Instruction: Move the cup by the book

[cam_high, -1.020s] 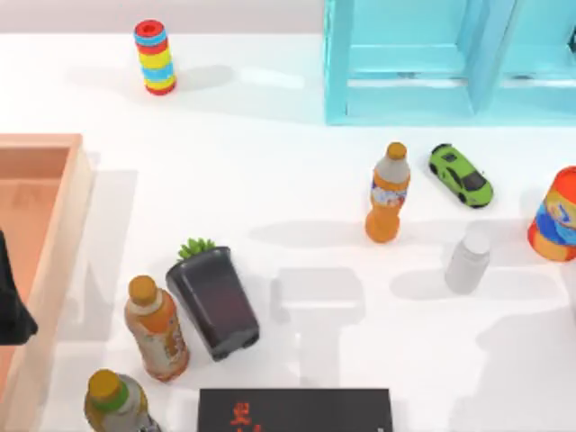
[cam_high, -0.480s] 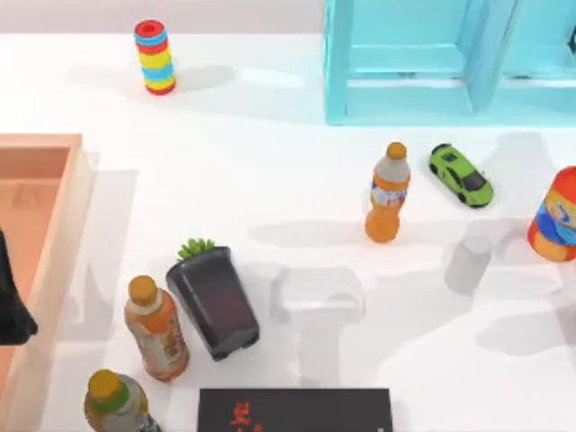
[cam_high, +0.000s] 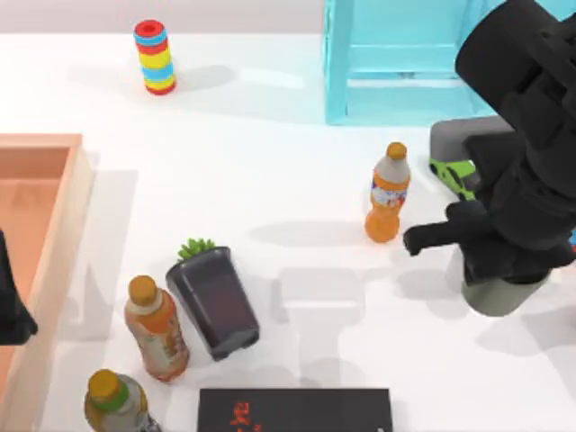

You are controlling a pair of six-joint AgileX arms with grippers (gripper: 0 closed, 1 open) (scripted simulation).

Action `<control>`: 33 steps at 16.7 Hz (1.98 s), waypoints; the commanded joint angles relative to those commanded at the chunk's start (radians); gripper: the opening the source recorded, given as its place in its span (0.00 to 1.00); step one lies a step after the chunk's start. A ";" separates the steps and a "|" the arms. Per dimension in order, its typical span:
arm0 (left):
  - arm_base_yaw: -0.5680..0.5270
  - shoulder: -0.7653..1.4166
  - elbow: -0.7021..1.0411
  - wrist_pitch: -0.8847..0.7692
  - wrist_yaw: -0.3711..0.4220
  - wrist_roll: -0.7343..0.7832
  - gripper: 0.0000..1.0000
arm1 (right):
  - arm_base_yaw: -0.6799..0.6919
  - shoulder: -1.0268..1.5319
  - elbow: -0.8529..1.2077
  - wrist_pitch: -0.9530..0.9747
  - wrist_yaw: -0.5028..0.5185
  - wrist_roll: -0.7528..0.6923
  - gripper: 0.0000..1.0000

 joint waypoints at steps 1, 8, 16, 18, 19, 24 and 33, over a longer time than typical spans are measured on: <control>0.000 0.000 0.000 0.000 0.000 0.000 1.00 | 0.050 0.000 -0.020 0.010 0.008 0.095 0.00; 0.000 0.000 0.000 0.000 0.000 0.000 1.00 | 0.273 -0.008 -0.144 0.073 0.080 0.506 0.00; 0.000 0.000 0.000 0.000 0.000 0.000 1.00 | 0.287 -0.008 -0.160 0.083 0.087 0.539 0.00; 0.000 0.000 0.000 0.000 0.000 0.000 1.00 | 0.284 -0.003 -0.188 0.117 0.088 0.536 0.00; 0.000 0.000 0.000 0.000 0.000 0.000 1.00 | 0.283 0.002 -0.212 0.146 0.088 0.534 0.00; 0.000 0.000 0.000 0.000 0.000 0.000 1.00 | 0.278 0.022 -0.313 0.274 0.088 0.527 0.00; 0.000 0.000 0.000 0.000 0.000 0.000 1.00 | 0.275 0.041 -0.374 0.347 0.089 0.524 0.15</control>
